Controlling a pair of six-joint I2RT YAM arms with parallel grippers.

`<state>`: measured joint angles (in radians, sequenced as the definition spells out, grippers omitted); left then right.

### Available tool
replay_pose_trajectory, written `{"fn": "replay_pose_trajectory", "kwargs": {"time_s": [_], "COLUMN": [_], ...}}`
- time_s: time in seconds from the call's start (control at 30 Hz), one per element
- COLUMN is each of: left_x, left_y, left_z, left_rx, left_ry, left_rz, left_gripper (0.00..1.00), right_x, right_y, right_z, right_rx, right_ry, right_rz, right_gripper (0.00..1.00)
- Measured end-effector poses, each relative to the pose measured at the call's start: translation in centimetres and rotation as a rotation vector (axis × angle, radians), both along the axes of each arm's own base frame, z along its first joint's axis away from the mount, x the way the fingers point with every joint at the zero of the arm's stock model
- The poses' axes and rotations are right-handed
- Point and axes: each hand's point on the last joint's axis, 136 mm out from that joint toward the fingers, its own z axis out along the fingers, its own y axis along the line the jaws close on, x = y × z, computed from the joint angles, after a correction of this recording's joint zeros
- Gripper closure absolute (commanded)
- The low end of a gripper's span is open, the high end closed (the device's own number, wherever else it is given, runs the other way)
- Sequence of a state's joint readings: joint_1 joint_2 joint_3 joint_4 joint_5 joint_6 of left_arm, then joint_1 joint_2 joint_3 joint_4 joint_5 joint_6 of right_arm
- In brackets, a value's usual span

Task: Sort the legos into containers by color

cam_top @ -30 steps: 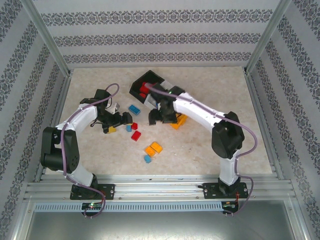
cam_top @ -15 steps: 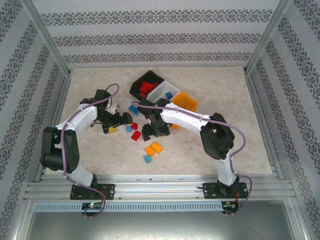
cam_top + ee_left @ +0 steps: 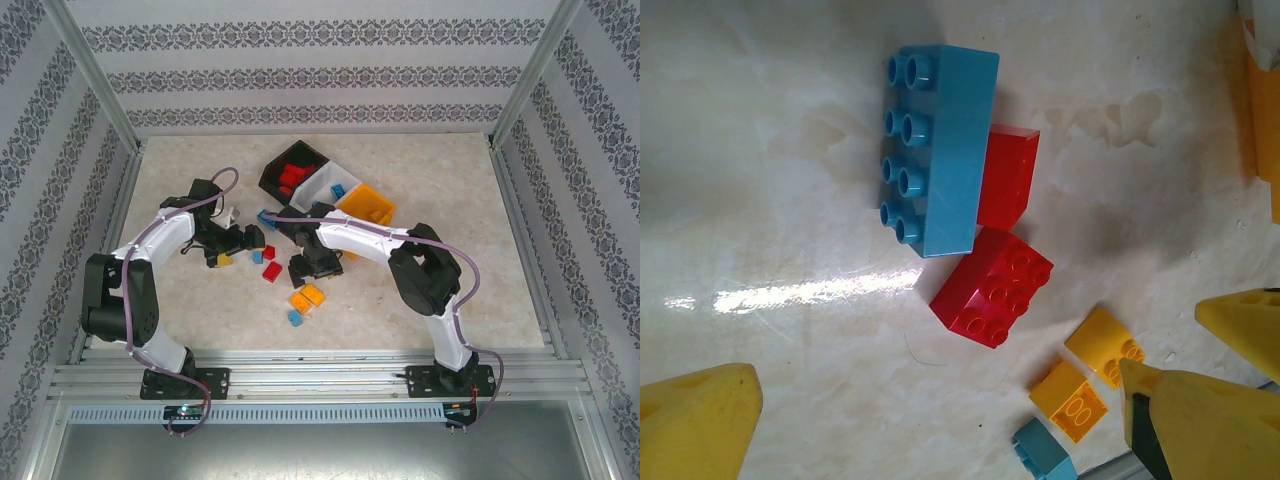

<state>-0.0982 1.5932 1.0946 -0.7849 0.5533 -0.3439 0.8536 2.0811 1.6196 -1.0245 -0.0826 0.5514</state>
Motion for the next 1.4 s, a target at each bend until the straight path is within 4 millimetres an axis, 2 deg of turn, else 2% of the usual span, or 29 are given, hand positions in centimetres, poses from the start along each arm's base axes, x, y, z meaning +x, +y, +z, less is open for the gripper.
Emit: {"fn": "replay_pose_trajectory", "kwargs": {"time_s": [0.2, 0.3, 0.43, 0.57, 0.73, 0.83, 0.97, 1.07, 1.4], "left_x": [0.0, 0.0, 0.0, 0.0, 0.0, 0.0, 0.0, 0.0, 0.0], "left_y": [0.0, 0.0, 0.0, 0.0, 0.0, 0.0, 0.0, 0.0, 0.0], "left_z": [0.1, 0.3, 0.5, 0.5, 0.5, 0.5, 0.5, 0.5, 0.5], "left_rx": [0.001, 0.0, 0.0, 0.0, 0.0, 0.0, -0.001, -0.001, -0.001], "left_ry": [-0.002, -0.011, -0.017, -0.017, -0.017, -0.017, -0.017, -0.017, -0.017], "left_rz": [0.0, 0.0, 0.0, 0.0, 0.0, 0.0, 0.0, 0.0, 0.0], "left_gripper": [0.0, 0.0, 0.0, 0.0, 0.0, 0.0, 0.0, 0.0, 0.0], "right_x": [0.2, 0.4, 0.5, -0.2, -0.5, -0.4, 0.0, 0.3, -1.6], "right_y": [-1.7, -2.1, -1.8, -1.3, -1.4, -2.1, -4.4, -5.0, -1.5], "right_z": [-1.2, -0.9, -0.6, -0.8, -1.1, -1.2, -0.8, -0.2, -0.1], "right_rx": [-0.056, -0.047, -0.031, -0.023, -0.028, -0.042, -0.077, -0.065, 0.026], "right_ry": [-0.006, -0.015, -0.023, -0.014, -0.009, -0.011, -0.026, -0.031, -0.004], "right_rz": [-0.05, -0.075, -0.072, -0.053, -0.057, -0.081, -0.131, -0.155, -0.113], "right_gripper": [0.32, 0.33, 0.34, 0.34, 0.34, 0.34, 0.34, 0.32, 0.31]}}
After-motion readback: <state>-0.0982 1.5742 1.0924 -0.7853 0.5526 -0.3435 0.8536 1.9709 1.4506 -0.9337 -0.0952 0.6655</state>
